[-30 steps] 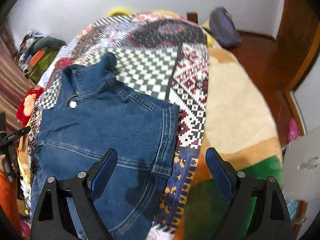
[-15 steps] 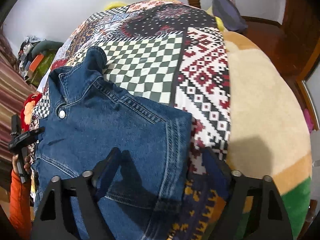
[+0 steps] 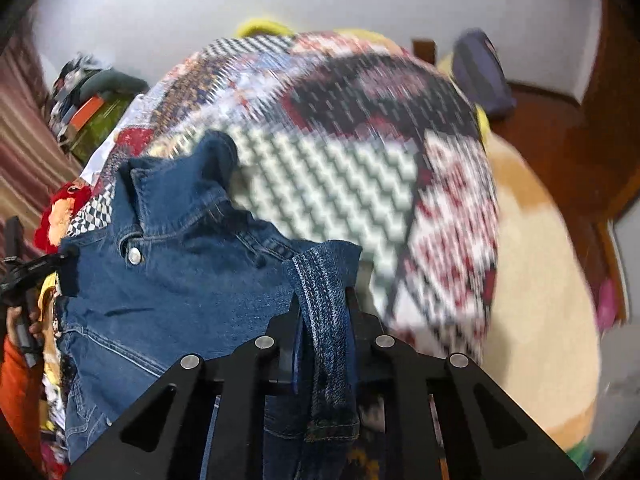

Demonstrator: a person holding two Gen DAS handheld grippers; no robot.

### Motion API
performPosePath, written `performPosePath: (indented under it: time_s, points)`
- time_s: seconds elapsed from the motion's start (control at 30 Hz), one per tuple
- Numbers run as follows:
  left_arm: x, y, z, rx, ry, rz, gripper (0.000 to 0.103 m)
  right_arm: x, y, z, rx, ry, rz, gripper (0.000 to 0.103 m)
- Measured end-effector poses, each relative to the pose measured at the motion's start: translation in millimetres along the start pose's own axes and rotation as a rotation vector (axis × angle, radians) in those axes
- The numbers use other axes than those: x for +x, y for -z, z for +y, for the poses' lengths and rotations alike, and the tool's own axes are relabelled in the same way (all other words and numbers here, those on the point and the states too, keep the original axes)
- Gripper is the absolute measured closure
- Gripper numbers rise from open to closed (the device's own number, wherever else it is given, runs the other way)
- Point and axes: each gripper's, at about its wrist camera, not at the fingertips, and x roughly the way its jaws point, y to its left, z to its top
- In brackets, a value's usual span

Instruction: Fold large clothes

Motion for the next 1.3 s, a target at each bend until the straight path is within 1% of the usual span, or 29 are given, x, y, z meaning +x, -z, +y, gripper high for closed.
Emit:
performPosePath:
  time_s: [0.1, 0.17, 0.27, 0.37, 0.47, 0.57, 0.6, 0.63, 0.67, 0.7, 0.73, 0.77, 0.8, 0.83, 0.9, 0.97, 1.0, 1.07, 1.13, 1.23, 1.3]
  points:
    - [-10.1, -9.8, 6.6, 0.01, -0.047, -0.025, 0.093, 0.1, -32.2, 15.7, -0.04, 0.001, -0.058, 0.089]
    - [-10.4, -14.6, 11.0, 0.015, -0.091, -0.039, 0.093, 5.4, -50.4, 25.9, -0.06, 0.008, -0.087, 0.089]
    - [-1.3, -20.4, 19.7, -0.006, -0.118, -0.037, 0.093, 25.7, -66.4, 35.5, -0.098, 0.043, -0.095, 0.089]
    - [18.3, -21.2, 27.0, -0.008, -0.131, -0.009, 0.093, 52.2, -67.6, 34.0, -0.109, 0.082, -0.057, 0.089]
    - [35.6, -17.4, 27.9, 0.014, -0.163, 0.009, 0.092, 74.5, -59.8, 23.2, -0.104, 0.105, -0.022, 0.089]
    - [50.8, -15.3, 26.9, 0.01, -0.188, 0.018, 0.088, 90.9, -53.5, 7.9, -0.086, 0.09, 0.019, 0.087]
    - [53.6, -15.1, 27.5, 0.01, -0.192, 0.019, 0.087, 93.4, -52.5, 2.7, -0.07, 0.084, 0.025, 0.085]
    - [55.7, -15.0, 27.6, 0.011, -0.196, 0.019, 0.084, 94.7, -52.2, -1.8, -0.055, 0.078, 0.031, 0.076]
    - [57.7, -14.3, 28.1, 0.013, -0.2, 0.019, 0.084, 95.3, -52.2, -5.5, -0.044, 0.092, 0.034, 0.067]
    - [57.9, -13.7, 28.4, 0.016, -0.2, 0.017, 0.084, 94.9, -52.9, -9.3, -0.035, 0.133, 0.037, 0.04]
    - [57.4, -12.8, 27.8, 0.026, -0.204, 0.016, 0.083, 93.7, -53.7, -13.6, -0.027, 0.189, 0.037, 0.018]
    - [57.2, -12.4, 26.5, 0.033, -0.207, 0.017, 0.082, 90.4, -53.6, -18.0, -0.016, 0.217, 0.025, 0.014]
    - [55.8, -11.4, 24.0, 0.045, -0.224, 0.02, 0.08, 85.3, -52.9, -22.3, -0.004, 0.202, 0.015, 0.013]
    - [53.7, -10.2, 21.4, 0.058, -0.243, 0.025, 0.077, 80.6, -52.4, -25.9, 0.009, 0.186, 0.021, 0.013]
    - [49.0, -8.1, 16.2, 0.079, -0.266, 0.032, 0.073, 69.8, -51.9, -30.1, 0.029, 0.178, 0.021, 0.013]
    - [40.6, -5.8, 10.8, 0.095, -0.276, 0.035, 0.068, 51.5, -51.7, -29.1, 0.03, 0.184, -0.005, 0.013]
    - [33.0, -4.5, 8.0, 0.093, -0.27, 0.033, 0.065, 40.8, -50.8, -27.6, 0.03, 0.185, -0.022, 0.013]
    - [15.9, -2.6, 3.6, 0.082, -0.243, 0.01, 0.054, 17.9, -49.6, -23.6, 0.038, 0.168, -0.057, 0.013]
    - [-6.0, 0.3, -4.2, 0.083, -0.229, -0.023, 0.048, -8.3, -45.2, -16.2, 0.042, 0.151, -0.089, 0.013]
    - [-39.1, 6.8, -20.0, 0.106, -0.201, -0.049, 0.045, -48.2, -37.0, 0.7, 0.02, 0.125, -0.129, 0.013]
    - [-63.5, 13.1, -29.9, 0.113, -0.183, -0.071, 0.04, -75.8, -27.3, 14.8, -0.013, 0.122, -0.155, 0.013]
